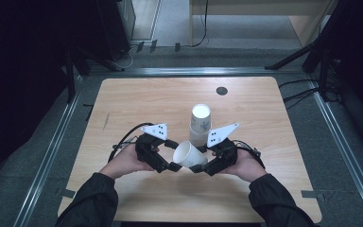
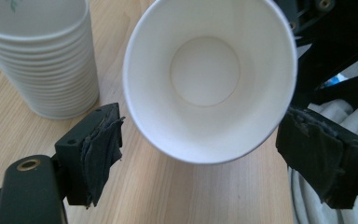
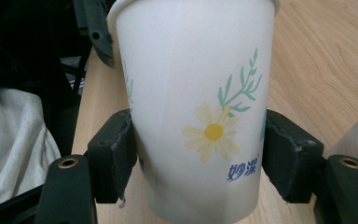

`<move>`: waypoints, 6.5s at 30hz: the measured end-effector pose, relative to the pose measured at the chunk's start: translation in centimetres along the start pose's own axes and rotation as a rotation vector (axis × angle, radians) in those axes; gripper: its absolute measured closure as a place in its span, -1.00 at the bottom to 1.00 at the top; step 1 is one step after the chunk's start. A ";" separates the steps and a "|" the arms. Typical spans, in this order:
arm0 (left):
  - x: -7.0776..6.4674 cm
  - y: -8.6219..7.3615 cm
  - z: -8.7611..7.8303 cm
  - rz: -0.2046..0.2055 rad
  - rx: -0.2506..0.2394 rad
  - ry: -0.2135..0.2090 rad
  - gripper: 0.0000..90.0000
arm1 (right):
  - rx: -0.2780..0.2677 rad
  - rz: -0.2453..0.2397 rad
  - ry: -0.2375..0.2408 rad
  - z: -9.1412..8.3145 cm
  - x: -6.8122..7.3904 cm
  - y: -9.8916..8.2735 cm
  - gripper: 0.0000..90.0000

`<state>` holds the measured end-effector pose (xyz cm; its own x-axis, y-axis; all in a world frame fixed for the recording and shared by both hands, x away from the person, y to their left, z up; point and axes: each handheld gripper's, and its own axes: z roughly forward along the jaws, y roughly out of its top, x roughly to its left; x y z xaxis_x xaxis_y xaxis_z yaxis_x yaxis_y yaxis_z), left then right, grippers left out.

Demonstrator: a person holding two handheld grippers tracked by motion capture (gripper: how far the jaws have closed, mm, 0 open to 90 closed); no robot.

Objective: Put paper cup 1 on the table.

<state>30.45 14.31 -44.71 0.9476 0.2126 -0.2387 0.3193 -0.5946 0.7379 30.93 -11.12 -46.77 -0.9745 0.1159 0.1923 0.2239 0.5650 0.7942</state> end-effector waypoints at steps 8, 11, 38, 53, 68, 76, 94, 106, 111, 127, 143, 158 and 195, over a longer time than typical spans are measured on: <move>-0.1 0.1 0.5 -0.004 -0.021 -0.002 -0.67 | -0.007 0.008 0.013 0.1 0.0 0.1 -0.27; -0.1 0.2 0.6 -0.013 -0.043 -0.011 -0.66 | -0.010 0.003 0.015 0.1 0.0 0.1 -0.27; 0.1 0.5 0.3 -0.023 -0.053 -0.009 -0.45 | 0.009 0.031 0.038 0.8 0.0 0.1 -0.40; 0.5 0.4 -2.6 -0.037 -0.079 0.053 -0.42 | 0.027 0.041 0.007 0.8 -0.2 -0.3 -0.45; 2.4 -0.8 -6.0 -0.108 0.016 0.238 -0.41 | 0.013 0.061 -0.031 0.5 -0.3 -0.6 -0.51; 4.0 -2.3 -7.7 -0.146 0.040 0.296 -0.41 | 0.033 0.067 -0.114 0.9 -0.5 -1.0 -0.52; 7.7 -5.1 -10.3 -0.258 0.089 0.456 -0.41 | 0.051 0.081 -0.128 0.8 -0.3 -1.7 -0.54; 10.0 -6.5 -10.3 -0.342 0.163 0.577 -0.43 | 0.059 0.090 -0.141 0.8 -0.3 -1.9 -0.54; 10.4 -6.7 -10.0 -0.351 0.197 0.623 -0.43 | 0.063 0.088 -0.143 0.8 -0.3 -1.9 -0.54; 11.3 -7.3 -8.4 -0.371 0.275 0.663 -0.48 | 0.098 0.077 -0.160 1.2 -0.4 -2.0 -0.54; 11.6 -7.3 -8.1 -0.412 0.245 0.566 -0.65 | 0.097 0.082 -0.165 1.1 -0.4 -2.0 -0.54; 10.9 -7.2 -10.2 -0.443 0.180 0.578 -0.71 | 0.079 0.088 -0.172 0.4 -0.6 -2.0 -0.55; 7.1 -2.5 -9.4 -0.344 0.059 0.451 -0.68 | 0.005 0.140 -0.275 -5.5 -2.1 -2.1 -0.52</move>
<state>36.28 24.57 -42.31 0.6928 0.7040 -0.1561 0.6209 -0.4723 0.6256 32.64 -17.08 -45.65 -0.9021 0.4096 0.1360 0.3574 0.5321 0.7676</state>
